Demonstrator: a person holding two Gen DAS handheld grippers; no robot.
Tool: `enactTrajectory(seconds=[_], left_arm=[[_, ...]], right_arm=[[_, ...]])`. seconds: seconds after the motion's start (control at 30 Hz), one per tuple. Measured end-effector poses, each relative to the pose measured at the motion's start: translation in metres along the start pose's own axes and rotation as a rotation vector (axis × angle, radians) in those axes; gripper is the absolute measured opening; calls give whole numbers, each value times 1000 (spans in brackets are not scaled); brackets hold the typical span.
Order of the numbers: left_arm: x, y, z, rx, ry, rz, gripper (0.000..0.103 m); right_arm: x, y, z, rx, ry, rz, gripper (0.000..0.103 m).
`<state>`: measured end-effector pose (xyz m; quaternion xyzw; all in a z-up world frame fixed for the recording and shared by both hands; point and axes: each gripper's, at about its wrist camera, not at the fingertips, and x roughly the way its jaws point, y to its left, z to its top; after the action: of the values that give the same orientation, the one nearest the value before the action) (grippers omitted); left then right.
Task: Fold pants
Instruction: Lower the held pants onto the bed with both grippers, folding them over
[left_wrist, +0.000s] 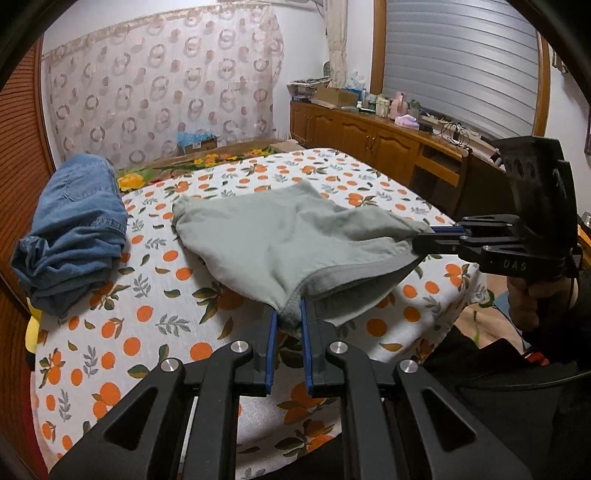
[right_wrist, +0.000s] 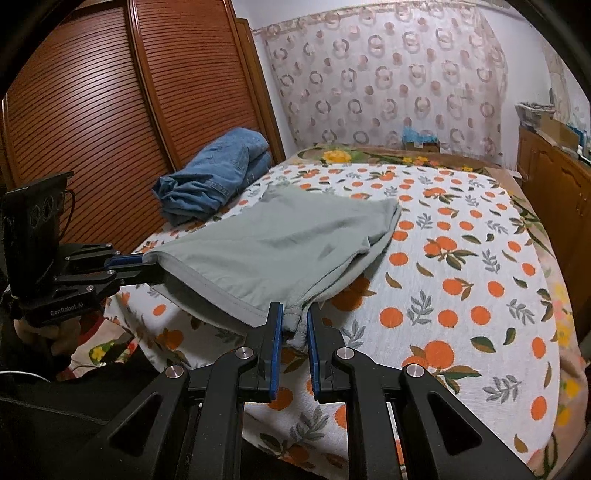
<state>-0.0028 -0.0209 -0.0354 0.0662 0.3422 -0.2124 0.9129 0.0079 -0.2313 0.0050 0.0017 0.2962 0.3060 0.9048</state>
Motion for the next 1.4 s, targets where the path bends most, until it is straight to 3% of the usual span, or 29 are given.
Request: enactTrajectory(seconds=[0.3, 0.83, 1.4], left_arm=[[2, 5, 8, -1, -11, 13, 12], [49, 45, 58, -35, -18, 60, 13], [90, 72, 83, -95, 13, 102, 16]], right_arm=[[-7, 3, 11, -15, -46, 2, 12], [39, -21, 48, 22, -79, -53, 12], [99, -35, 81, 43, -50, -93, 12]])
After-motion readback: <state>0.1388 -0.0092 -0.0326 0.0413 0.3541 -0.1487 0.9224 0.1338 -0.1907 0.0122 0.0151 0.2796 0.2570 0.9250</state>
